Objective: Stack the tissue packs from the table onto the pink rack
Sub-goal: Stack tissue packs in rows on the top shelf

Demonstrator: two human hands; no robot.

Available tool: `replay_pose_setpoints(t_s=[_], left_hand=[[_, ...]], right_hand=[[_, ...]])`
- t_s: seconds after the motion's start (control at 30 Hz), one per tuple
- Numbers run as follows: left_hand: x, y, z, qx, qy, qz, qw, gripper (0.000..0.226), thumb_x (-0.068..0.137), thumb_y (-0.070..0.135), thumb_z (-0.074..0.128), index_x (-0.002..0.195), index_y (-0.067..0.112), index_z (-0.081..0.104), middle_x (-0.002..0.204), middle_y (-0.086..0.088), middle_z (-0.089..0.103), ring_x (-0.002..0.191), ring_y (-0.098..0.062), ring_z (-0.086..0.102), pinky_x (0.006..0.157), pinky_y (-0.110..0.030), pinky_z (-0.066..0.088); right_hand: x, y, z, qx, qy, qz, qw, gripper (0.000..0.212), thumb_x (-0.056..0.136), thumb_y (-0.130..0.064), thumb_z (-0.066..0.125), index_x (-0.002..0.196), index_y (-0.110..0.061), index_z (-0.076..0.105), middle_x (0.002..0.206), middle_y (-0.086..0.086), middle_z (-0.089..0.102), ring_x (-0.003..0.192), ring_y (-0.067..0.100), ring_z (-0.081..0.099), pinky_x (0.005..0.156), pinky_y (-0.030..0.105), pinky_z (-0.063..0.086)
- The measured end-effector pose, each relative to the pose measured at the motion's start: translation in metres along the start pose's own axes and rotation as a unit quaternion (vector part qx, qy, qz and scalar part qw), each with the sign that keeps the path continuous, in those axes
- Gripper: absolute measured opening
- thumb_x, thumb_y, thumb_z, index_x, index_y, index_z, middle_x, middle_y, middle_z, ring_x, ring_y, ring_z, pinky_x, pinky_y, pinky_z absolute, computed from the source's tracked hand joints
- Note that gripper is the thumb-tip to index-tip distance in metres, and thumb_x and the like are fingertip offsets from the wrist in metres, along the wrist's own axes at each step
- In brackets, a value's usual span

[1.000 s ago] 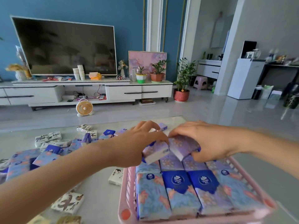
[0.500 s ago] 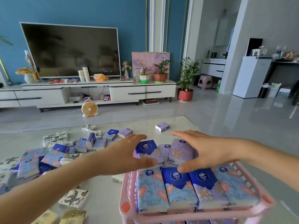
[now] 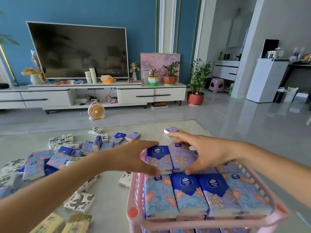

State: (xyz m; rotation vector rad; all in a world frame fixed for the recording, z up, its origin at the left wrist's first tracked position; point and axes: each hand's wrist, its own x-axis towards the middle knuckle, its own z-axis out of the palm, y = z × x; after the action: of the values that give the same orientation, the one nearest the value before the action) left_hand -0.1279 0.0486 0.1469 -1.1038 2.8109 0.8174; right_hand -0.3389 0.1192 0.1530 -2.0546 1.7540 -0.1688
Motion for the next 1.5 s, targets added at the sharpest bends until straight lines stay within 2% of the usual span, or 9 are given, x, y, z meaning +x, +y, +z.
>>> replay_pose_setpoints(t_s=[0.23, 0.33, 0.5, 0.7, 0.83, 0.97, 1.2, 1.33, 1.5], left_hand=[[-0.003, -0.012, 0.005, -0.067, 0.046, 0.007, 0.997, 0.084, 0.074, 0.057, 0.059, 0.144, 0.042, 0.015, 0.152, 0.015, 0.02, 0.137, -0.009, 0.023, 0.107, -0.029, 0.026], [-0.02, -0.03, 0.003, -0.161, 0.115, 0.006, 0.98, 0.081, 0.07, 0.075, 0.045, 0.141, 0.04, 0.027, 0.143, 0.015, 0.035, 0.13, -0.008, 0.036, 0.104, -0.029, 0.032], [-0.065, -0.084, 0.006, -0.253, 0.255, -0.028, 0.933, 0.051, 0.079, 0.051, 0.042, 0.124, 0.028, 0.049, 0.107, 0.021, 0.055, 0.097, 0.007, 0.053, 0.08, -0.011, 0.04], [-0.111, -0.164, 0.044, -0.347, 0.394, -0.133, 0.841, 0.015, 0.093, 0.014, 0.05, 0.101, 0.021, 0.061, 0.098, 0.007, 0.064, 0.095, -0.014, 0.06, 0.096, -0.04, 0.046], [-0.128, -0.186, 0.049, -0.372, 0.425, -0.173, 0.807, 0.022, 0.091, 0.006, 0.051, 0.088, 0.025, 0.061, 0.099, 0.0, 0.066, 0.089, -0.014, 0.061, 0.084, -0.031, 0.048], [-0.145, -0.204, 0.056, -0.365, 0.435, -0.156, 0.808, 0.018, 0.092, 0.01, 0.051, 0.096, 0.023, 0.063, 0.098, 0.004, 0.066, 0.086, -0.01, 0.062, 0.073, -0.02, 0.048], [-0.162, -0.251, 0.055, -0.34, 0.472, -0.195, 0.79, 0.024, 0.093, 0.008, 0.046, 0.109, 0.021, 0.058, 0.1, 0.011, 0.059, 0.077, 0.003, 0.054, 0.057, -0.007, 0.04], [-0.17, -0.297, 0.048, -0.248, 0.481, -0.242, 0.805, 0.034, 0.088, 0.019, 0.059, 0.121, 0.02, 0.053, 0.123, 0.002, 0.055, 0.106, -0.012, 0.052, 0.082, -0.022, 0.039], [-0.162, -0.328, 0.053, -0.173, 0.439, -0.311, 0.825, 0.054, 0.081, 0.046, 0.064, 0.126, 0.021, 0.047, 0.126, 0.003, 0.053, 0.115, -0.017, 0.048, 0.093, -0.032, 0.043]], right_hand=[[-0.008, -0.012, 0.0, 0.011, 0.022, 0.0, 1.0, 0.098, 0.071, -0.046, 0.073, 0.146, -0.036, 0.011, 0.151, -0.016, 0.022, 0.136, -0.002, 0.023, 0.107, 0.014, 0.022], [-0.014, -0.031, -0.003, -0.017, 0.078, -0.002, 0.997, 0.09, 0.067, -0.064, 0.056, 0.143, -0.038, 0.016, 0.146, -0.015, 0.033, 0.131, -0.004, 0.031, 0.111, 0.02, 0.025], [-0.011, -0.087, 0.001, -0.009, 0.128, -0.058, 0.99, 0.07, 0.066, -0.063, 0.048, 0.132, -0.045, 0.032, 0.124, -0.023, 0.051, 0.112, -0.008, 0.048, 0.098, 0.013, 0.038], [0.035, -0.171, 0.038, -0.007, 0.082, -0.138, 0.987, 0.051, 0.083, -0.043, 0.056, 0.131, -0.038, 0.038, 0.115, -0.019, 0.055, 0.102, -0.008, 0.052, 0.088, 0.009, 0.041], [0.097, -0.217, 0.068, -0.056, 0.037, -0.123, 0.99, 0.059, 0.089, -0.037, 0.055, 0.14, -0.027, 0.028, 0.118, -0.006, 0.055, 0.103, 0.009, 0.055, 0.092, 0.025, 0.044], [0.171, -0.239, 0.097, -0.093, 0.015, -0.066, 0.993, 0.055, 0.092, -0.029, 0.053, 0.14, -0.016, 0.029, 0.12, 0.005, 0.056, 0.106, 0.019, 0.054, 0.095, 0.037, 0.045], [0.271, -0.235, 0.157, 0.02, 0.078, 0.033, 0.996, 0.045, 0.091, -0.027, 0.052, 0.131, -0.014, 0.039, 0.125, 0.008, 0.054, 0.108, 0.022, 0.053, 0.089, 0.033, 0.044], [0.31, -0.234, 0.178, 0.032, 0.13, 0.043, 0.99, 0.048, 0.092, -0.028, 0.052, 0.135, -0.012, 0.036, 0.126, 0.009, 0.052, 0.11, 0.023, 0.051, 0.089, 0.031, 0.042], [0.351, -0.231, 0.192, -0.05, 0.11, 0.08, 0.989, 0.067, 0.085, -0.039, 0.059, 0.137, -0.011, 0.028, 0.133, 0.012, 0.047, 0.118, 0.029, 0.048, 0.096, 0.042, 0.044]])
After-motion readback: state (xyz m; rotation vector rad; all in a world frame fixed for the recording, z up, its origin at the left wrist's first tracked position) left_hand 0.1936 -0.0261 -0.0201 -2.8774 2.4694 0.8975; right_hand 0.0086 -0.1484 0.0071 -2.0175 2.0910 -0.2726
